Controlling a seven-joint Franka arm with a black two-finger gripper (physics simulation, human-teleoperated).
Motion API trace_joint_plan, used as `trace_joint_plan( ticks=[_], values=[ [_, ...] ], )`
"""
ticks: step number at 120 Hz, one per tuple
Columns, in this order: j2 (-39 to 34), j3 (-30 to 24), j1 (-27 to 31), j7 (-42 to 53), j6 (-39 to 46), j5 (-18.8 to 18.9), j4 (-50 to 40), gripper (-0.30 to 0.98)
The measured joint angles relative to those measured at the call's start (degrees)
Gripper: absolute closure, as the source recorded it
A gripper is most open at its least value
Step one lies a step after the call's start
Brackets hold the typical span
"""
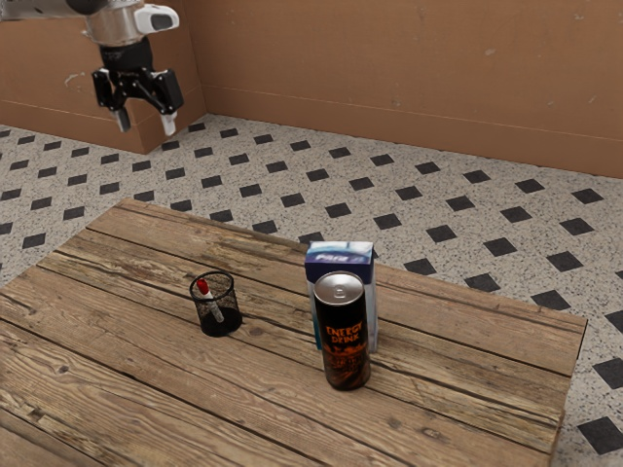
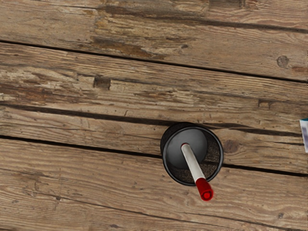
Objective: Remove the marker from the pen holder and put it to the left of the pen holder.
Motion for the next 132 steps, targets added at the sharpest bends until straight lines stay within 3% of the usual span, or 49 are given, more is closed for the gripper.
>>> trace_joint_plan(
  ticks=[32, 57, 76, 99, 132],
  values=[
    [0.47, -1.67, -0.03, 0.71, 3.55, 0.23, -0.93, 0.0],
    [-1.37, -6.67, -0.28, 1.09, 18.45, 2.48, -24.0, 0.0],
    [-3.23, -8.98, -0.36, 1.29, 27.96, 3.29, -31.28, 0.0],
    [-14.04, -10.05, -0.39, 2.08, 44.23, 5.07, -53.75, 0.0],
    [-16.05, -10.05, -0.33, 5.96, 66.44, 5.18, -66.22, 0.0]
  ],
)
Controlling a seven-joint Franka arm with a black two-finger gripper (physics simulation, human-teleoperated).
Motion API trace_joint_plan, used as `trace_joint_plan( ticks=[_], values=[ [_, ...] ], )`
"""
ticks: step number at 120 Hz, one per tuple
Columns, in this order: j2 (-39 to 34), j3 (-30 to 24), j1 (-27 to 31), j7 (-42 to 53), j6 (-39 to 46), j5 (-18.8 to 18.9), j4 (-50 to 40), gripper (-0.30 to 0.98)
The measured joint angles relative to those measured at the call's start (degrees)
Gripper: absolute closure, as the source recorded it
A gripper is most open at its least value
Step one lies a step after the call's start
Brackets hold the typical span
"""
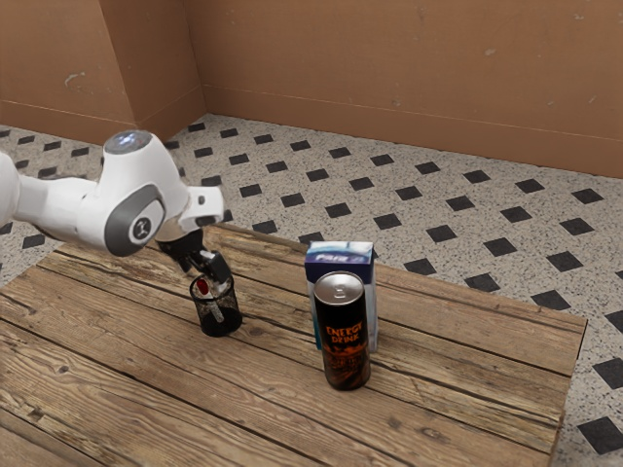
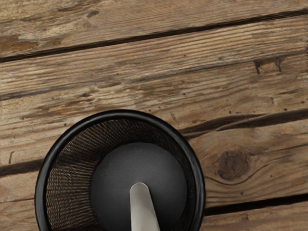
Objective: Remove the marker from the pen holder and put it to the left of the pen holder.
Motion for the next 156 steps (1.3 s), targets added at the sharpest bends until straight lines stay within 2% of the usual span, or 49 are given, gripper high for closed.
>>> trace_joint_plan(
  ticks=[24, 72, 129, 156],
  values=[
    [-2.07, 0.34, -0.14, 2.63, 5.94, -0.58, -4.0, 0.0],
    [-2.23, 0.43, 0.26, 5.57, 7.26, -1.87, -6.19, 0.03],
    [-2.26, 0.46, 0.36, 6.26, 5.33, -2.49, -5.4, 0.61],
    [-3.01, 0.13, 0.62, 5.69, 5.1, -2.12, -4.66, 0.74]
  ],
)
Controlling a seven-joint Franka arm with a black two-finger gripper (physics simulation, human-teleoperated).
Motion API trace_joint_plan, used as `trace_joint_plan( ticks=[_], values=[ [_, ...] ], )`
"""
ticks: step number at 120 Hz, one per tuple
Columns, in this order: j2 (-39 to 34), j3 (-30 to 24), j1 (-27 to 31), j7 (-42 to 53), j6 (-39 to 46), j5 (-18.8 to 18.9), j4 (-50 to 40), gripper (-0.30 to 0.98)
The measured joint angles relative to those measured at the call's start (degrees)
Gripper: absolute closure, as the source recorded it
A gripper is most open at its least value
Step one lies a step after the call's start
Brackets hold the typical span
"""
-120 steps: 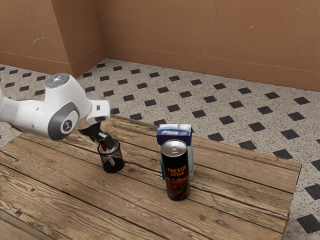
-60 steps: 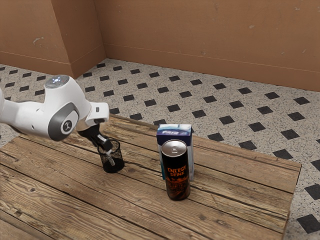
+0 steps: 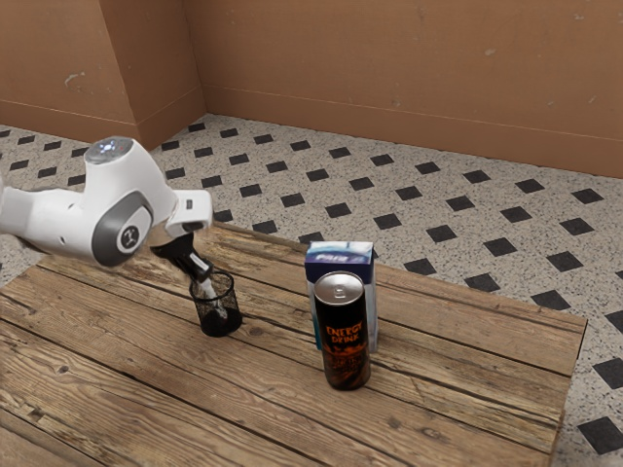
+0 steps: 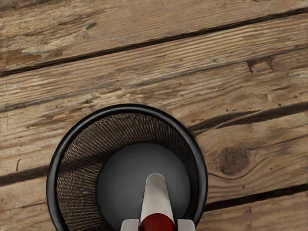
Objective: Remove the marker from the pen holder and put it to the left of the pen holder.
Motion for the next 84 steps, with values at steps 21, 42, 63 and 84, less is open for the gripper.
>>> trace_joint_plan(
  ticks=[21, 42, 63, 84],
  values=[
    [-4.85, 0.83, -0.61, -0.89, -4.06, 0.85, 1.01, 0.77],
    [-11.72, 1.39, -0.43, -1.67, -12.79, 3.37, 3.76, 0.79],
    [-9.57, 3.87, -0.34, -2.28, -27.8, 9.19, 14.48, 0.79],
    [12.02, 5.73, -0.34, -3.15, -47.0, 12.11, 34.38, 0.79]
  ],
)
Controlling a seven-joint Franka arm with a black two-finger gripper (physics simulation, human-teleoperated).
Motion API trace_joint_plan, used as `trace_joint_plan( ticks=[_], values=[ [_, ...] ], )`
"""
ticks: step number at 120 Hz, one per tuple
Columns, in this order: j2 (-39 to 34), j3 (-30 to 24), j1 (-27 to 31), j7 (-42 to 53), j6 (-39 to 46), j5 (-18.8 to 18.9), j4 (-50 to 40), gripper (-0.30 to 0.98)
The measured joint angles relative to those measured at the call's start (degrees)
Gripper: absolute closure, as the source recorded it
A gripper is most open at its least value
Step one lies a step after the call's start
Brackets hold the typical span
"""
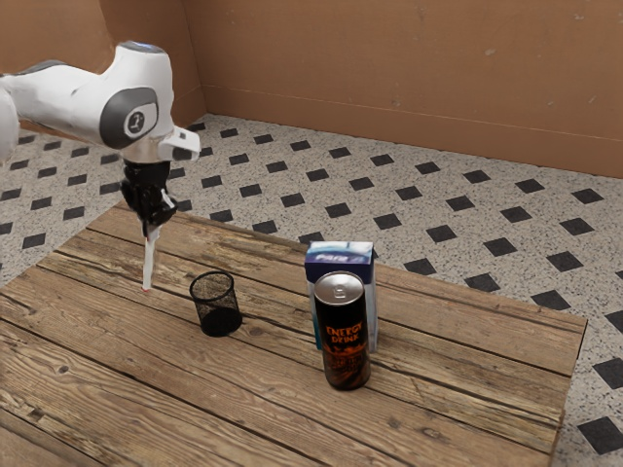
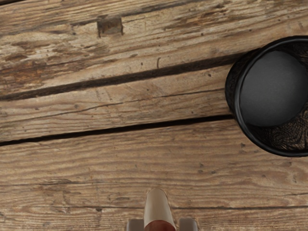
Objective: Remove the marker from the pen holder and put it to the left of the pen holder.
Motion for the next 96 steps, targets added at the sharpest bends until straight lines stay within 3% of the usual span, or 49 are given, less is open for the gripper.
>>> trace_joint_plan(
  ticks=[13, 41, 92, 96],
  values=[
    [10.51, 0.68, 0.05, -1.02, -11.13, 0.43, 9.16, 0.79],
    [21.17, 3.95, 0.11, -2.53, -23.13, 0.4, 15.27, 0.79],
    [24.55, 4.02, 0.15, -3.83, -27.53, 0.54, 16.21, 0.79],
    [24.62, 4.04, 0.16, -3.9, -27.56, 0.51, 16.21, 0.74]
  ],
)
